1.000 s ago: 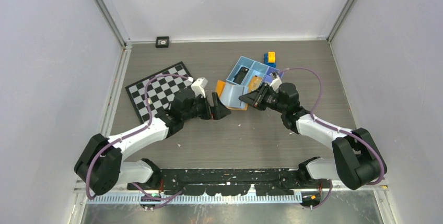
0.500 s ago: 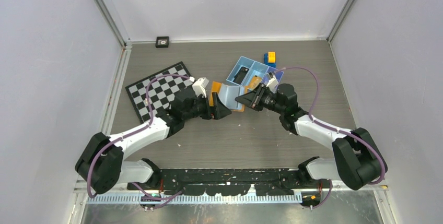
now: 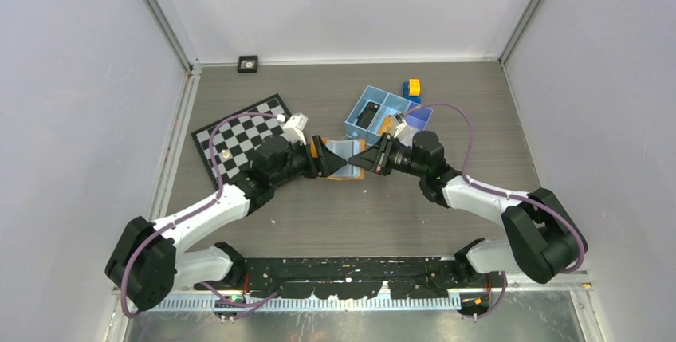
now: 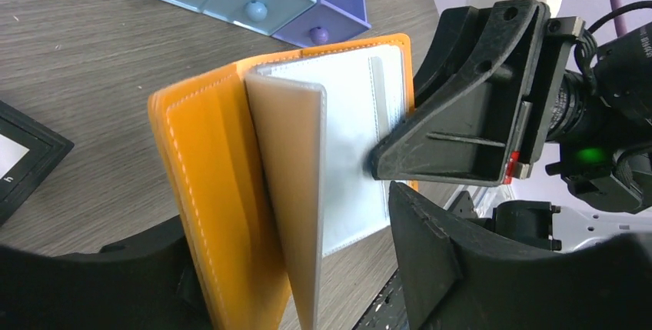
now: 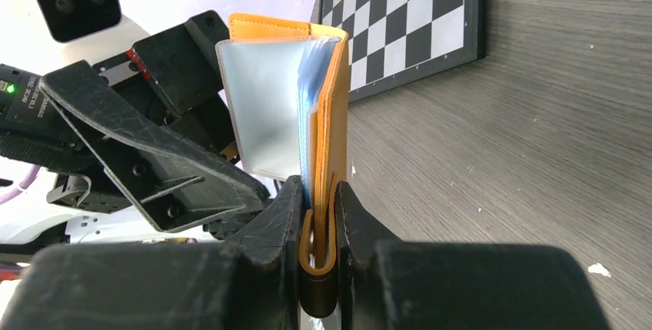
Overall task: Take the credit cards out of the card holder
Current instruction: Remove the credit card from the card holder.
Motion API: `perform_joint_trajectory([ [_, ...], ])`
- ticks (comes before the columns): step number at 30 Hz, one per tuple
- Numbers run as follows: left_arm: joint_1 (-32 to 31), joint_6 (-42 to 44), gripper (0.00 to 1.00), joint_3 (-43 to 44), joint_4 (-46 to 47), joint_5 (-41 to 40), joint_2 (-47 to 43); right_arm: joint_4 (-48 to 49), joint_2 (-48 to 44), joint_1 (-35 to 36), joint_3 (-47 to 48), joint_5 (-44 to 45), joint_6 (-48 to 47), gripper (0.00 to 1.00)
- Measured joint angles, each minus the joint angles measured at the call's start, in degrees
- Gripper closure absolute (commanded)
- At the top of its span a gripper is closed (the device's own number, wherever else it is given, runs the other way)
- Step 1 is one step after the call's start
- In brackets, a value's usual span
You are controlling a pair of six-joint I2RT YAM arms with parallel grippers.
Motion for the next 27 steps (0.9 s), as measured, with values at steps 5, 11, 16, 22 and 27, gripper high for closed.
perform_joint_trajectory([
  [5,0.1,-0.1,0.57,-0.1,0.1,0.0,0.8,2.7,0.9,0.5,0.0,-1.3,0.5,0.95],
  [11,0.7,-0.7,0.85,-0.3,0.8,-0.8,0.7,4.1,1.0,0.2,-0.1,-1.5,0.8,0.71],
  [16,1.6,-1.4,0.90,-0.4,0.9,-0.9,0.6,3.4,0.4,0.2,-0.3,-0.4,0.5,0.71],
  [22,2.1,-2.5,0.88,-1.4,3.4,0.6,0.6,0.3,-2.1,0.5,-0.3,1.4,-1.3,0.99],
  [27,2.6,-2.4,0.63,-2.3,1.7,-0.9,-0.9,-2.8,-2.4,0.8,0.1,2.3,-2.1,0.99],
])
